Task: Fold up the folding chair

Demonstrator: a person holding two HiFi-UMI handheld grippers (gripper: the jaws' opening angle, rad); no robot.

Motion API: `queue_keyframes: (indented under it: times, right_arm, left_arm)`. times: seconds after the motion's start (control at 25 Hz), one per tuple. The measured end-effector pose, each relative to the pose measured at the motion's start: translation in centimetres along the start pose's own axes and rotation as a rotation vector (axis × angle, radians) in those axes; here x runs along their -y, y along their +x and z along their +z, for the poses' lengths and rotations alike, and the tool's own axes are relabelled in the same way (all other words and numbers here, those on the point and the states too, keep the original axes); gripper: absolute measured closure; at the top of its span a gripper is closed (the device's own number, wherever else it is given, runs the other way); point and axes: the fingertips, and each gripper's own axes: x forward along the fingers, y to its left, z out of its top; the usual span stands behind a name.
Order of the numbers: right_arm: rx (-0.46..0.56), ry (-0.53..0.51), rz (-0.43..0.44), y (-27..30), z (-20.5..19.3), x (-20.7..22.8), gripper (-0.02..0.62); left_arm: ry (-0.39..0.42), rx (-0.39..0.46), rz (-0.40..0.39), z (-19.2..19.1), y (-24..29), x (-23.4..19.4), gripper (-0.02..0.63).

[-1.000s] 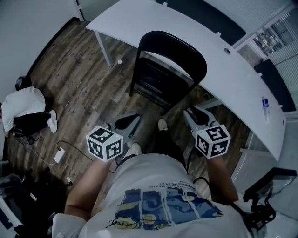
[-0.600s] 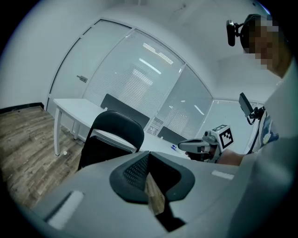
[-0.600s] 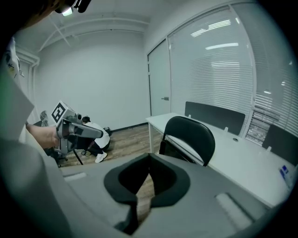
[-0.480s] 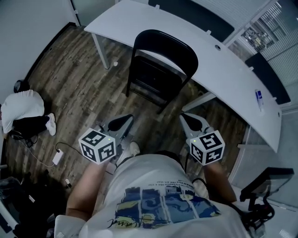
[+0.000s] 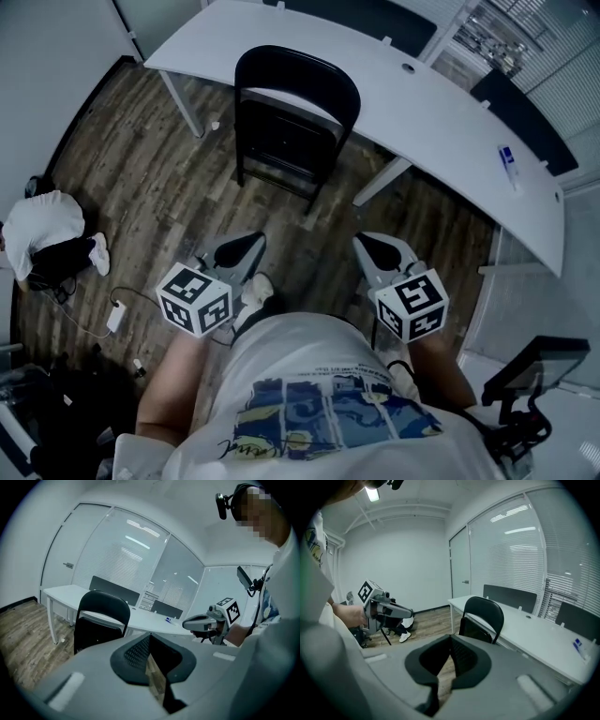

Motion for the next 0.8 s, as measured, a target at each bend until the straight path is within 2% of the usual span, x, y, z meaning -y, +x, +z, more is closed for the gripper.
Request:
queue_keyframes:
  times: [0.16,0.32,0.44,0.52,0.68,0.8]
  right_arm:
    - [0.015,0.016,0.021,-3.8,-2.8,0.0,0.592]
    - [0.018,0.036,0.051,-6.7,-5.7,-0.2,0.592]
    - [0.012,0.044,0.080,-8.0,-7.4,-1.0,0.592]
    - [0.007,0.035,0.095,-8.8,-8.2,-2.4,0.592]
    - [0.013,-0.025,0.080,-11.4,-8.9,-8.7,0.592]
    - [0.027,-0.026,0.066,-12.3,-8.9,-10.0,0.592]
  left_arm:
    - [-0.066,0.027,-0.003,-1.2,-0.4,4.4,0.601]
    - [-0.046,0.015,0.045,-3.0,-1.5,8.4,0.601]
    - [-0.060,0.009,0.050,-4.3,-2.7,10.9,0.601]
    - [-0.056,-0.001,0.056,-5.3,-4.2,12.1,0.601]
    - [-0.017,-0.010,0.058,-7.6,-10.0,13.8,0.601]
    - [-0.002,-0.013,0.042,-8.1,-11.0,14.1,0.601]
